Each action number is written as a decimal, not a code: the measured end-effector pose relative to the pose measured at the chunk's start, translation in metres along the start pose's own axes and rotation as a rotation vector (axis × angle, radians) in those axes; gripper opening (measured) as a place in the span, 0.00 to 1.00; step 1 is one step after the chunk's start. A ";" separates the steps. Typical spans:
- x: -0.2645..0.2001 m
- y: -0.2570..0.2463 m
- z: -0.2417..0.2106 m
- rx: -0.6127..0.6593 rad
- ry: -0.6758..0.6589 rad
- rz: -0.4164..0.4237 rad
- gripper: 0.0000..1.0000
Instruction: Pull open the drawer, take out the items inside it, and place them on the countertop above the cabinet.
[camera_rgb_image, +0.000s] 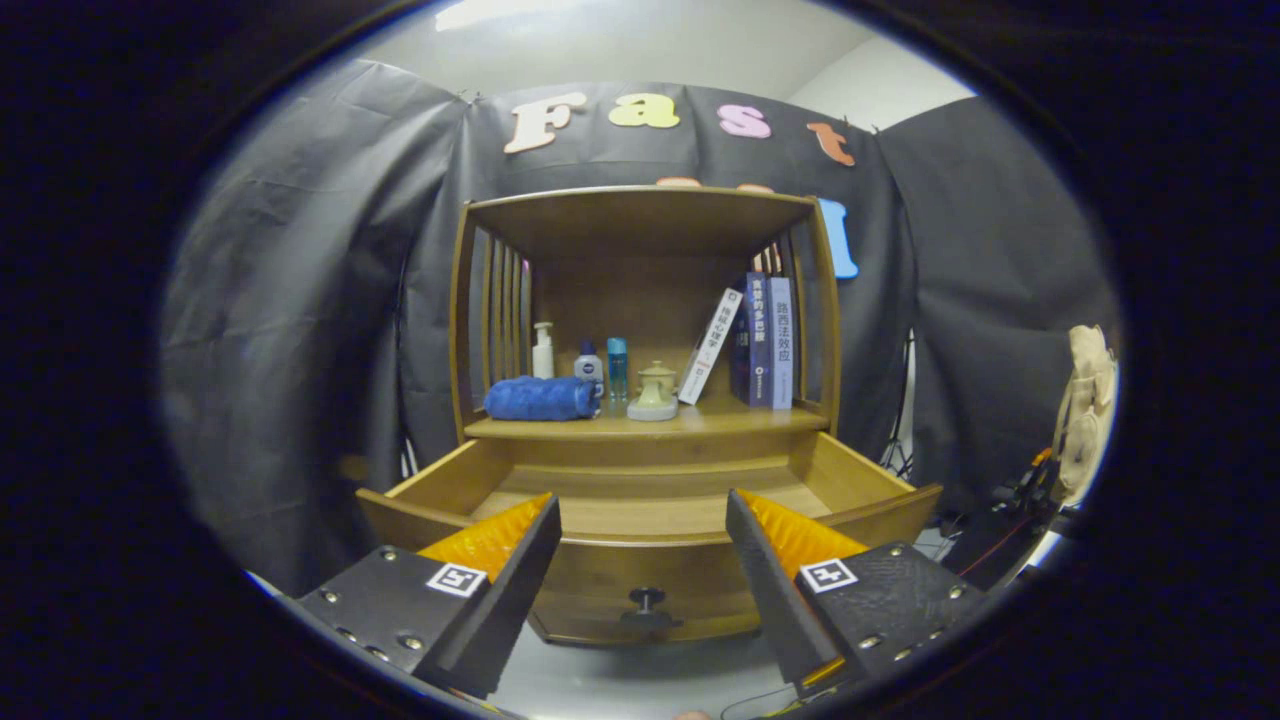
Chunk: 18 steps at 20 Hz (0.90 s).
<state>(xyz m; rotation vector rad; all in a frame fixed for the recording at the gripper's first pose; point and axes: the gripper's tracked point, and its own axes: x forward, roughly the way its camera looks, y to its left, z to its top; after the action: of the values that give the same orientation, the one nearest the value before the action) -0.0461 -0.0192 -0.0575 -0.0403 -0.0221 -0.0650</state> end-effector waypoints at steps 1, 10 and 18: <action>0.002 0.002 -0.004 0.001 -0.019 -0.011 0.98; 0.029 0.010 -0.057 0.041 -0.046 0.001 0.98; 0.037 0.011 -0.063 0.061 -0.121 0.002 0.98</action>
<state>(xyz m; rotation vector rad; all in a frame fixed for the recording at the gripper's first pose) -0.0071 -0.0132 -0.1201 0.0168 -0.1452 -0.0601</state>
